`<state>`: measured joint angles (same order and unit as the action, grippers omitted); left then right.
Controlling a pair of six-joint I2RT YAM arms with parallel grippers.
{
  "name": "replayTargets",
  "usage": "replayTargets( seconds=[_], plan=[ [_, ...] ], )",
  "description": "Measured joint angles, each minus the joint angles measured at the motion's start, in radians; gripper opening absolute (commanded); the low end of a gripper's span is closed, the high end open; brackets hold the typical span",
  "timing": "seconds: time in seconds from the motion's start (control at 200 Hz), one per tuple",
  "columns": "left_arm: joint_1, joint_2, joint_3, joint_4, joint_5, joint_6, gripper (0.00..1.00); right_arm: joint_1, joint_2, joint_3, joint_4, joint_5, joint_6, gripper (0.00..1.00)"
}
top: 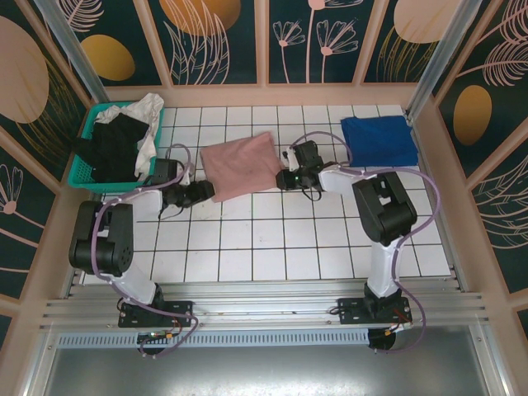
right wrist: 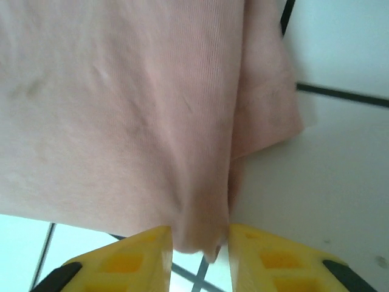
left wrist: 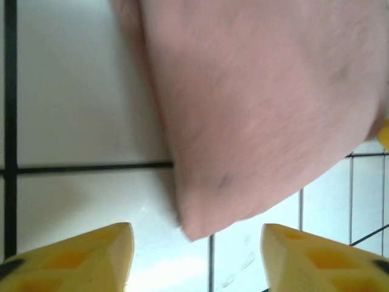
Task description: Fold and stack the t-shirts
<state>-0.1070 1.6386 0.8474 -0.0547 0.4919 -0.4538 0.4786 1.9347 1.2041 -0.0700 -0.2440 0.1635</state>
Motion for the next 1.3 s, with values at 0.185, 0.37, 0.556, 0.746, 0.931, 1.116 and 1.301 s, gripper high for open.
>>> replayTargets(
  seconds=[0.185, 0.37, 0.556, 0.746, 0.931, 1.116, 1.301],
  plan=[
    [0.0, 0.05, 0.239, -0.026, -0.08, -0.01, 0.62, 0.038, -0.006, 0.138, 0.01, 0.045, 0.002, 0.45],
    [0.0, 0.333, 0.534, -0.017, -0.14, -0.014, 0.6, 0.065, 0.216, 0.412, 0.031, 0.04, 0.01, 0.43],
    [0.0, 0.594, 0.766, -0.068, -0.196, 0.0, 0.56, 0.06, 0.358, 0.451, -0.005, 0.041, 0.034, 0.41],
    [-0.002, 0.592, 0.703, -0.043, -0.201, 0.016, 0.52, 0.02, 0.383, 0.507, -0.019, 0.034, 0.065, 0.43],
    [-0.058, 0.406, 0.4, 0.041, -0.179, -0.003, 0.49, -0.061, 0.422, 0.577, -0.043, 0.005, 0.076, 0.48],
    [-0.233, 0.2, 0.096, 0.131, -0.123, -0.106, 0.52, -0.114, 0.319, 0.495, -0.068, 0.051, 0.074, 0.51],
    [-0.373, 0.134, -0.003, 0.219, -0.005, -0.234, 0.62, -0.093, 0.044, 0.229, -0.046, 0.076, 0.09, 0.51]
  ],
)
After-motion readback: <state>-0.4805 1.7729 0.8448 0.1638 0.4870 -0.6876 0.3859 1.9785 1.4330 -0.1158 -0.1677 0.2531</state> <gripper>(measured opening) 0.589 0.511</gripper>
